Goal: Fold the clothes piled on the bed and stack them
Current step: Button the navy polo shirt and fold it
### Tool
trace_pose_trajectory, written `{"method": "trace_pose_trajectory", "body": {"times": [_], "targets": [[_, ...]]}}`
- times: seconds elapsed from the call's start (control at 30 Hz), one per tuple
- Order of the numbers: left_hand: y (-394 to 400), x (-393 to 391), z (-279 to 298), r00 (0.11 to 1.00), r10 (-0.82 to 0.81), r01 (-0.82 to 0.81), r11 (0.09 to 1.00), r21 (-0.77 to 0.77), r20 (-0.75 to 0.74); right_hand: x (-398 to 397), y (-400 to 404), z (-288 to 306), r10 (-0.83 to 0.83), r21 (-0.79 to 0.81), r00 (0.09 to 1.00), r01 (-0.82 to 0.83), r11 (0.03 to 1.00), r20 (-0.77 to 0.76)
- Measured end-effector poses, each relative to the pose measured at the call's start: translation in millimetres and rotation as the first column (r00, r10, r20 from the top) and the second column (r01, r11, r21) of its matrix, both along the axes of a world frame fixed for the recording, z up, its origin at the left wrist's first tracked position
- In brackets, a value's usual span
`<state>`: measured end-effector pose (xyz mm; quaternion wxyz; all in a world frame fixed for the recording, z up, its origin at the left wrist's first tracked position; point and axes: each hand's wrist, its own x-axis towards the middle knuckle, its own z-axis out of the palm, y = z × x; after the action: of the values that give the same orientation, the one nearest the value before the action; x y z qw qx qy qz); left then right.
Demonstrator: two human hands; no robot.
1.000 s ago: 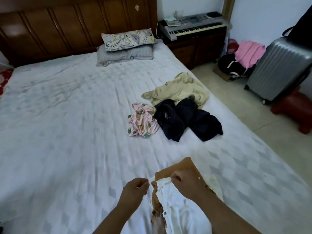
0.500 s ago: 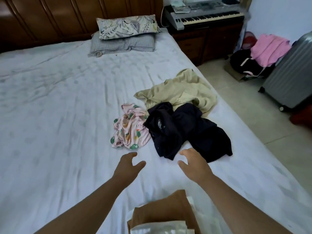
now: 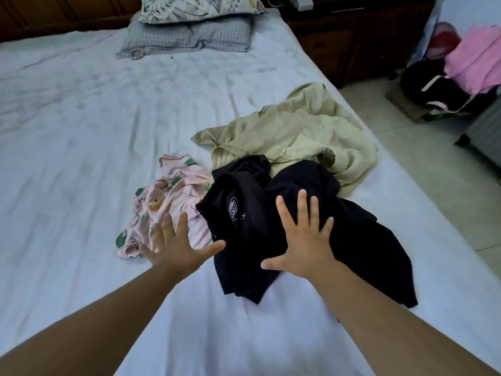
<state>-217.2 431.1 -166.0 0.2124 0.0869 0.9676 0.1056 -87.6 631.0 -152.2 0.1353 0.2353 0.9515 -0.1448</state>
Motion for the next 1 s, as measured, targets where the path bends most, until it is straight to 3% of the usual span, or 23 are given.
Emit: {"method": "trace_pose_trajectory", "body": {"times": [0.13,0.43,0.67,1.0], "targets": [[12,-24,-18,1.000,0.004,-0.005,0.999,-0.035,-0.012,-31,14,-17,0.019,0.014,0.999,-0.019,1.000,0.031],[35,-56,-47,0.976,0.143,-0.174,0.966,0.192,0.165,-95,33,-43,0.026,-0.024,0.984,-0.022,0.999,0.176],[40,-55,-79,0.994,0.110,-0.111,0.992,0.060,0.016,-131,55,-48,0.094,-0.027,0.949,-0.090,0.996,0.302],[25,-56,-84,0.990,0.040,-0.028,0.996,0.090,-0.137,-111,28,-57,0.030,-0.049,0.998,-0.028,0.998,0.046]]}}
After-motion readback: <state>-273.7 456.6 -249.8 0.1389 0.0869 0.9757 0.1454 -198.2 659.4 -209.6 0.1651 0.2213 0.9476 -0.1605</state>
